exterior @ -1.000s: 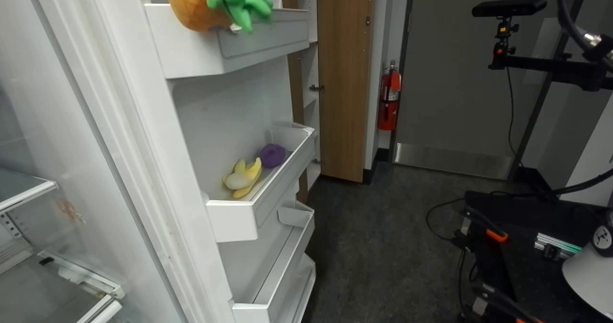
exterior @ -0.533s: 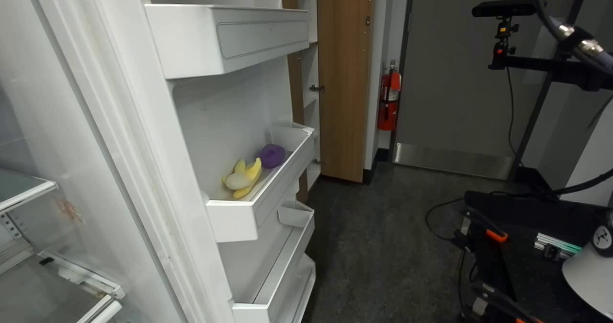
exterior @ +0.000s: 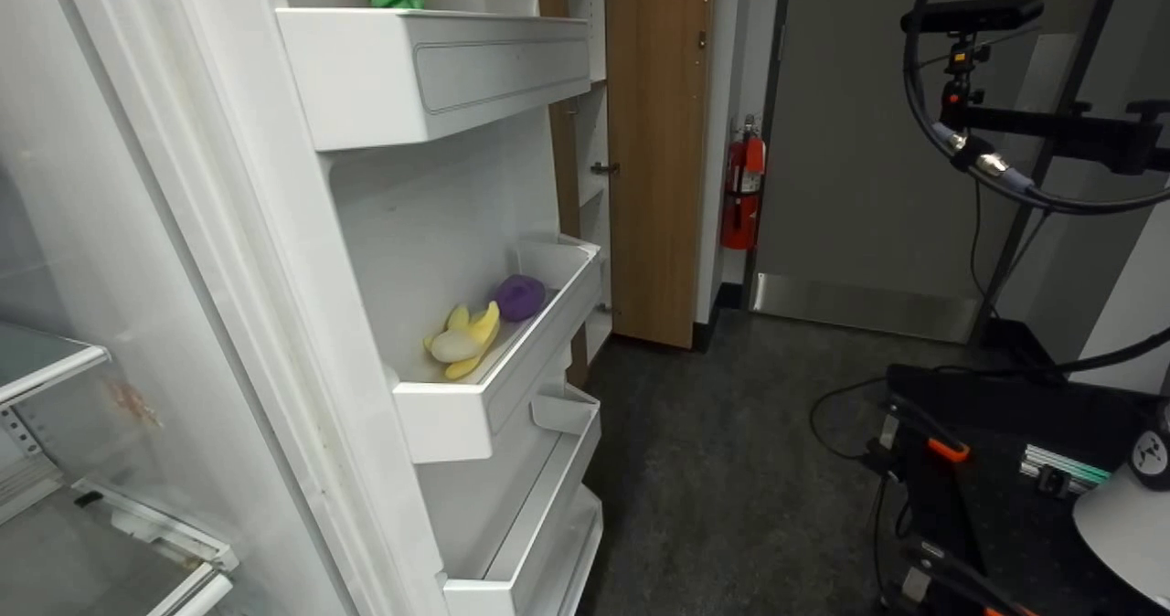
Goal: Pick up the pineapple plush toy from the middle compartment and put it on the top compartment.
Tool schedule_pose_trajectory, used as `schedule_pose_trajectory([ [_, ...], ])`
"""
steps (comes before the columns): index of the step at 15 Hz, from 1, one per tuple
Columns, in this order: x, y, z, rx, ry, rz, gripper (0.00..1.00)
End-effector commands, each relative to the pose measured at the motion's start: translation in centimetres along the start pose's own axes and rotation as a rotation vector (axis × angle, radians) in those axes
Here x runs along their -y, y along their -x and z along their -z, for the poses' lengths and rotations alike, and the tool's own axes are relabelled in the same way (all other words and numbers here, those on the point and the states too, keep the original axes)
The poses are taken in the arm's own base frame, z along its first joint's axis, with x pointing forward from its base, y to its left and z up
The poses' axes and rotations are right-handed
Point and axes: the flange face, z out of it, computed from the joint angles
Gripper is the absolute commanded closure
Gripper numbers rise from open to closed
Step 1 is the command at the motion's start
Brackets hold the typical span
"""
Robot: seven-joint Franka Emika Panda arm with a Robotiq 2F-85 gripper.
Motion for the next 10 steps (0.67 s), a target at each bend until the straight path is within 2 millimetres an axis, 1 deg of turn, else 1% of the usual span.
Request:
schedule_pose_trajectory([
  [1, 1.8, -0.5, -0.9, 0.025, -0.004, 0.013, 0.69],
  [2, 2.6, -0.7, -1.0, 0.026, -0.02, 0.013, 0.64],
  [3, 3.4, -0.9, -0.7, 0.028, -0.04, 0.012, 0.55],
  [4, 4.0, -1.2, -0.4, 0.032, -0.053, 0.019, 0.48],
  [5, 4.7, -1.5, 0.1, 0.034, -0.073, 0.025, 0.39],
  [6, 5.4, -1.7, 0.6, 0.045, -0.089, 0.03, 0.33],
  [7, 5.9, -1.7, 1.1, 0.05, -0.1, 0.03, 0.24],
  [9, 7.1, -1.8, 2.2, 0.08, -0.128, 0.035, 0.11],
  [10, 7.6, -1.8, 2.8, 0.093, -0.14, 0.04, 0.02],
])
